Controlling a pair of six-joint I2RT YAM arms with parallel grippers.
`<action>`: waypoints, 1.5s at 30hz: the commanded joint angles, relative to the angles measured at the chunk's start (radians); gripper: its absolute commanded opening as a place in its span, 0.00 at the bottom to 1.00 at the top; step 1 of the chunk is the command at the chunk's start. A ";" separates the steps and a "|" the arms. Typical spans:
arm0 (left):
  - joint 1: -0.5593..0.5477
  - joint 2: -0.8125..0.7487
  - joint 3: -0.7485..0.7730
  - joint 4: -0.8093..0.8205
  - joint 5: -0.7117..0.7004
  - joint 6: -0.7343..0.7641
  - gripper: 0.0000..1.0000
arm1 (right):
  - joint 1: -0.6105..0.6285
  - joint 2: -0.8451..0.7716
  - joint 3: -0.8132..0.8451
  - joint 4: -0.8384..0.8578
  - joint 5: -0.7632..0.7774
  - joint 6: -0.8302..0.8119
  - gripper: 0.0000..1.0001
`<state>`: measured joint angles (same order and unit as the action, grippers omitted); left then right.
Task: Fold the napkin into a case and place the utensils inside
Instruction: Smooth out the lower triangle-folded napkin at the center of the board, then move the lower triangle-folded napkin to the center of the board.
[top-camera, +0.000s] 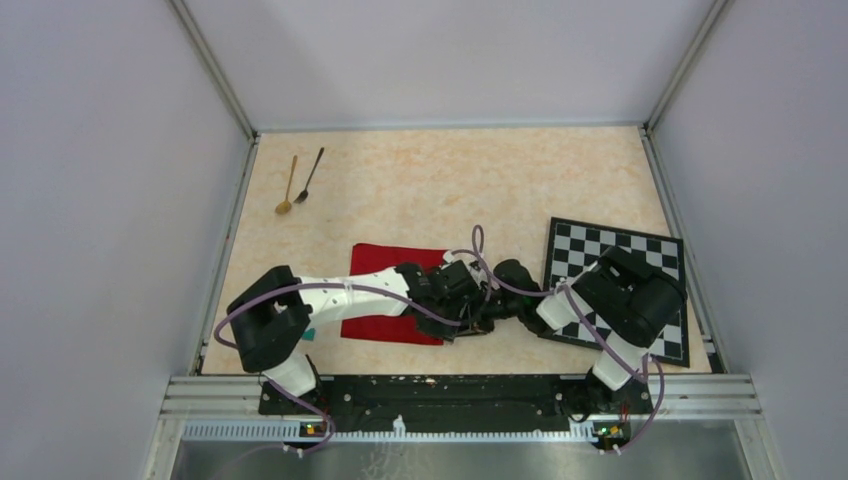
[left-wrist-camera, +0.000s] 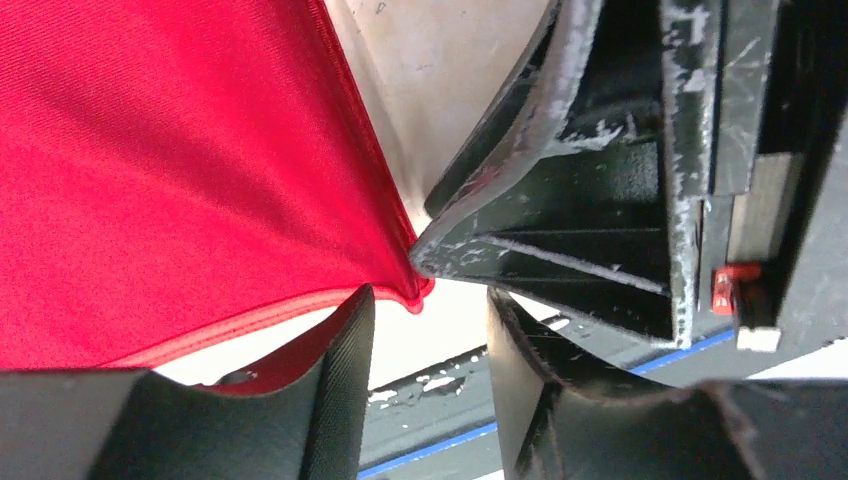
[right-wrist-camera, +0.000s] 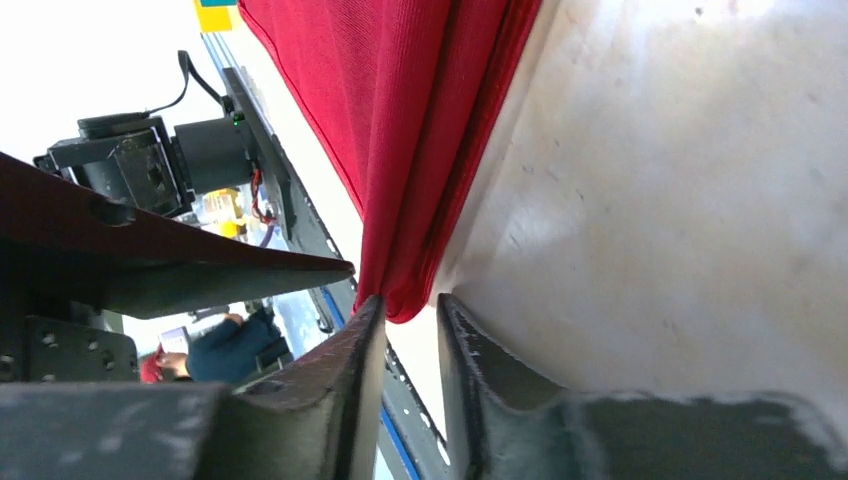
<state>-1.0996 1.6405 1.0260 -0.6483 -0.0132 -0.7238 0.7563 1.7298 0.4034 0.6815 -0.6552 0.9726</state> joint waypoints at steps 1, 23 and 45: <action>-0.005 -0.143 0.007 -0.005 -0.028 -0.003 0.53 | -0.014 -0.062 -0.046 -0.116 0.082 -0.049 0.31; 0.129 -0.669 -0.030 -0.145 -0.361 0.065 0.68 | 0.070 -0.017 0.262 -0.736 0.327 -0.224 0.04; 0.529 -0.605 -0.249 0.305 0.265 0.170 0.72 | -0.311 0.248 0.900 -1.480 0.840 -0.967 0.00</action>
<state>-0.6231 1.0027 0.8040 -0.4824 0.0635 -0.5468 0.4686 1.9091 1.2720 -0.7563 -0.1925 0.1574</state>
